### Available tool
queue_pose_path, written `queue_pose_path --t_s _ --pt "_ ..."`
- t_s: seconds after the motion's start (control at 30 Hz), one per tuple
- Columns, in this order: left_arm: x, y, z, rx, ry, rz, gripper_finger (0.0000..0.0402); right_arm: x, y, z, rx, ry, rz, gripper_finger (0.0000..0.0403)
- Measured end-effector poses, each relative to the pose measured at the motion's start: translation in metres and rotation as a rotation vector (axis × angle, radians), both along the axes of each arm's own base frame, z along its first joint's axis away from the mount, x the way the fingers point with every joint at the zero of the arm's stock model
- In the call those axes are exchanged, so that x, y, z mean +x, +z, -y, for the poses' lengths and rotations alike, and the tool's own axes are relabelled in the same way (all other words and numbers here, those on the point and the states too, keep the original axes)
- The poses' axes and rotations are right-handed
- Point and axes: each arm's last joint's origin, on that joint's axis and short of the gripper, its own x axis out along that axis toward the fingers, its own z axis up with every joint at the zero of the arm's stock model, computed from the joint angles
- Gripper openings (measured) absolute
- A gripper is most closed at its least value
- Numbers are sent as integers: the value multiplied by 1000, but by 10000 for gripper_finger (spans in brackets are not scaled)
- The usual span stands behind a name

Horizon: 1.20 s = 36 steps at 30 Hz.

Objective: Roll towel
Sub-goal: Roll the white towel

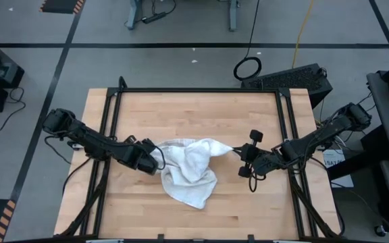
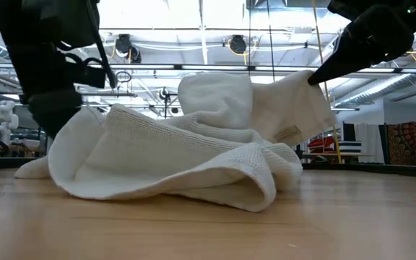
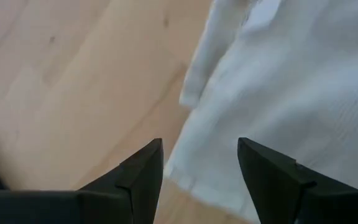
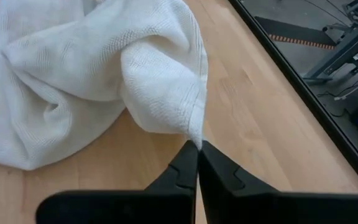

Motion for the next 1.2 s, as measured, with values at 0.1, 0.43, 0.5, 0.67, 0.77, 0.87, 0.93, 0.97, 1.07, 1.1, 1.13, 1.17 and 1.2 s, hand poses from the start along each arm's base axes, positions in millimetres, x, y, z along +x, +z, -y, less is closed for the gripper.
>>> queue_pose_path --t_s 0.1,0.43,0.5,0.67,0.77,0.87,0.93,0.97,1.07,1.1,1.13,1.17,1.2 --pt "-2 2 -2 -45 -71 -52 204 0 0 0 1 2 -1 0" --pt "-9 -29 -22 -163 -171 -94 120 0 -1 -1 54 23 -6 0" --pt "-9 -29 -23 -164 -164 -85 90 0 -1 -1 53 24 -10 0" --pt "-7 -18 -22 -172 -147 -28 10 -2 -3 -1 39 22 -38 0" --pt "-2 -1 -19 -160 -163 35 4 -4 -1 0 40 23 -32 0" --pt "2 26 -17 -117 -172 113 3 -8 13 3 36 19 -13 0" --pt "5 47 -15 -75 -182 183 3 -12 27 5 19 3 -3 0" --pt "6 57 -15 -54 -195 214 2 -15 35 7 11 -8 10 0" --pt "10 89 -12 9 -261 319 2 -23 58 11 -17 -14 33 0" --pt "11 98 -11 31 -277 347 2 -25 66 13 -25 -9 45 0" --pt "11 107 -11 53 -296 365 2 -27 73 14 -37 0 59 0" --pt "12 116 -10 75 -314 387 1 -29 79 16 -52 6 75 0" --pt "12 125 -11 95 -332 407 1 -31 86 18 -70 3 94 0"
